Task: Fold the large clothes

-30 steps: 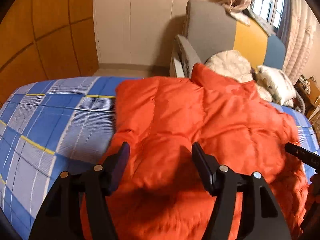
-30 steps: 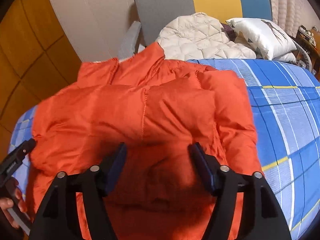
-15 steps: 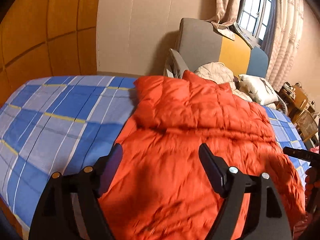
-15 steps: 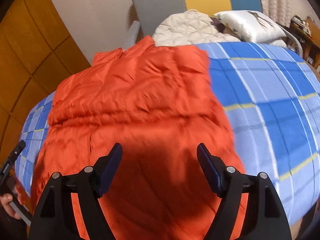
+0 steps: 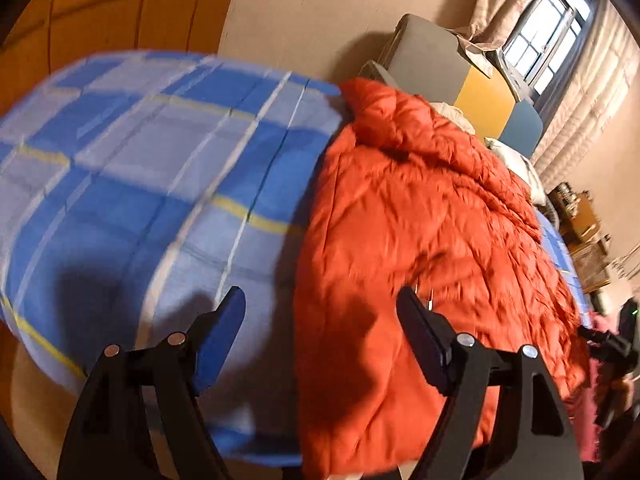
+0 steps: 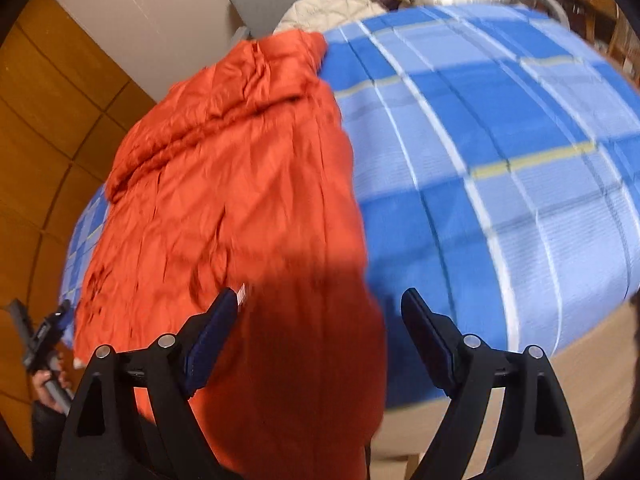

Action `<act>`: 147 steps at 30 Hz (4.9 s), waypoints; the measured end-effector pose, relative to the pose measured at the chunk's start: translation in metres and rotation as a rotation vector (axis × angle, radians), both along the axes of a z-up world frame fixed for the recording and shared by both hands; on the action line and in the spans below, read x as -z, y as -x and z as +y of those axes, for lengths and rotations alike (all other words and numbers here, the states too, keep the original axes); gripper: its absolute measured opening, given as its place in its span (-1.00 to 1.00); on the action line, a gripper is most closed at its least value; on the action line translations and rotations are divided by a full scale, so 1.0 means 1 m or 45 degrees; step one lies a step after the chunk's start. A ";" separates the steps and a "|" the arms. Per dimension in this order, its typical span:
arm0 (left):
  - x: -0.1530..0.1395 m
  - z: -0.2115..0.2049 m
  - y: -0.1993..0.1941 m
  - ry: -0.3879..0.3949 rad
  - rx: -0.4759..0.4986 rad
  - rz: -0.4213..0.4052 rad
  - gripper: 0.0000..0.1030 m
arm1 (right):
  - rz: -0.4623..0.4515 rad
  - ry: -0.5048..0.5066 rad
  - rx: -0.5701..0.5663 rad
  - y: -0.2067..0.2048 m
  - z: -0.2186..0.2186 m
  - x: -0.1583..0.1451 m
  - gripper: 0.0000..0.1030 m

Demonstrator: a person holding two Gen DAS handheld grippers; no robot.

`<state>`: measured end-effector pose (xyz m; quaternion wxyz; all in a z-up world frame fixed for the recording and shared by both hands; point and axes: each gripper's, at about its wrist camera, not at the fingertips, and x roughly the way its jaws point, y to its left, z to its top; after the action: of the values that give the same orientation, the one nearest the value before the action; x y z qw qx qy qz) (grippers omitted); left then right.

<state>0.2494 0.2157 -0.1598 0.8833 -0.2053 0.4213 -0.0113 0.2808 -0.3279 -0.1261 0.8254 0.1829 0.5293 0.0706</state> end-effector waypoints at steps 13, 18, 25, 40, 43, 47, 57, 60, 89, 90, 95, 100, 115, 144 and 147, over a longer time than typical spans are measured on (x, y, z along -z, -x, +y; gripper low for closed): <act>0.028 -0.022 0.011 0.161 0.109 0.049 -0.58 | 0.034 -0.131 -0.063 0.024 0.018 0.021 0.02; 0.018 -0.028 0.016 0.112 0.138 0.020 -0.87 | 0.005 -0.086 -0.122 0.030 0.026 0.011 -0.55; 0.001 -0.023 0.041 0.115 0.175 -0.002 -0.89 | -0.013 -0.055 -0.199 0.048 0.024 -0.012 -0.69; -0.051 -0.003 0.071 0.281 0.208 -0.146 -0.90 | -0.183 -0.131 -0.283 0.052 0.020 -0.089 -0.73; -0.068 -0.001 0.058 0.309 0.221 -0.189 -0.90 | -0.233 -0.180 -0.262 0.038 0.018 -0.101 -0.73; -0.085 0.005 0.034 0.361 0.211 -0.220 -0.90 | -0.286 -0.223 -0.223 0.017 0.015 -0.115 -0.73; -0.106 0.001 -0.069 0.345 0.175 -0.201 -0.89 | -0.280 -0.207 -0.135 -0.090 0.017 -0.116 -0.73; -0.102 0.001 -0.102 0.359 0.155 -0.162 -0.88 | -0.239 -0.213 -0.089 -0.120 0.017 -0.107 -0.73; -0.049 0.042 -0.120 0.296 0.007 -0.127 0.67 | -0.227 -0.306 0.044 -0.141 -0.027 -0.066 0.76; -0.036 0.040 -0.113 0.317 0.027 -0.112 0.67 | -0.196 -0.301 0.041 -0.135 -0.027 -0.054 0.76; 0.007 0.021 -0.108 0.403 0.071 -0.046 0.53 | -0.099 -0.271 0.032 -0.122 -0.012 -0.007 0.76; 0.018 0.000 -0.122 0.444 0.130 -0.004 -0.55 | -0.094 -0.256 0.042 -0.124 -0.002 0.000 0.08; -0.022 -0.012 -0.036 0.394 0.205 -0.086 -0.92 | -0.104 -0.207 -0.049 -0.050 -0.008 -0.035 -0.68; -0.080 -0.044 -0.076 -0.239 0.356 -0.104 0.59 | -0.318 0.517 -0.440 -0.067 0.062 -0.097 0.26; -0.074 -0.043 -0.085 -0.242 0.357 -0.093 0.57 | -0.284 0.543 -0.440 -0.090 0.064 -0.087 0.36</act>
<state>0.3348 0.1728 -0.0857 0.9032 -0.0594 0.4128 -0.1019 0.3711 -0.2638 -0.0393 0.8742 -0.0962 0.4614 0.1168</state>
